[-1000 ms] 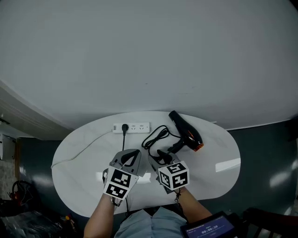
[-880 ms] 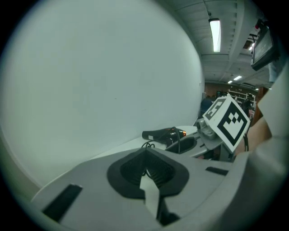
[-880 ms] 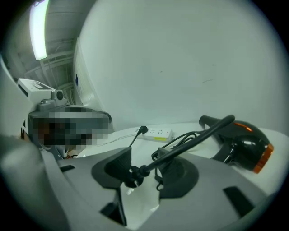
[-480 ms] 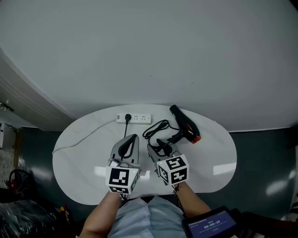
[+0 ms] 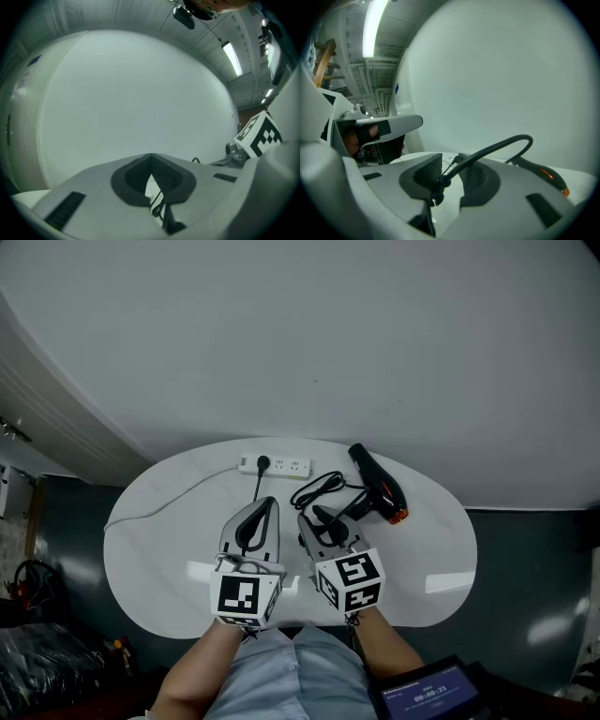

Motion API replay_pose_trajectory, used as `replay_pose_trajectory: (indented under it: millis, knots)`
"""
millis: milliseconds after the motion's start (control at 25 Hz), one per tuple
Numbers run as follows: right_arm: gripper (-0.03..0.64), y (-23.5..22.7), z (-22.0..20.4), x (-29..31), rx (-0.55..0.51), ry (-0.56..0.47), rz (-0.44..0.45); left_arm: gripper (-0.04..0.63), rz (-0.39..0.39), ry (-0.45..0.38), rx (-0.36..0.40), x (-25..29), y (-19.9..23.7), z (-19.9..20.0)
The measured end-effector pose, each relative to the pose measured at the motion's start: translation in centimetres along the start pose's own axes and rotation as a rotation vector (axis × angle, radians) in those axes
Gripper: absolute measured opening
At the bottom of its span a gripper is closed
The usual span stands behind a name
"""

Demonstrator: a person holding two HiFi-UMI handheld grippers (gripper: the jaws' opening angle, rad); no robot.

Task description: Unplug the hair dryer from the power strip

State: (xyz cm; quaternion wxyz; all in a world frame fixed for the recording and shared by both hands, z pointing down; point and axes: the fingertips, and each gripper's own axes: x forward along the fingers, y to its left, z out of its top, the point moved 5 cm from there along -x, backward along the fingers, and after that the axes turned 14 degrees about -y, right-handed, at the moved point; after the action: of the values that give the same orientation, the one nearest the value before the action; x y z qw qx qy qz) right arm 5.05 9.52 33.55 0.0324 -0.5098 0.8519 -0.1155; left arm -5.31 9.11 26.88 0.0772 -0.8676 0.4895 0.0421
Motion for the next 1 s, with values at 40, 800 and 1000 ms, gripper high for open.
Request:
replay_pose_trajectory:
  millis: [40,800,1000]
  knots:
    - [0.104,0.1,0.2,0.0,-0.006,-0.007,0.001,-0.002,0.008,-0.006,0.004,-0.1,0.1,0.1]
    - [0.028,0.8,2.4,0.5,-0.038,-0.086,-0.01,-0.001,0.021,-0.048,0.02,-0.1,0.5,1.5]
    - [0.028,0.8,2.3,0.5,-0.037,-0.087,-0.01,-0.002,0.028,-0.053,0.025,-0.2,0.7,1.4]
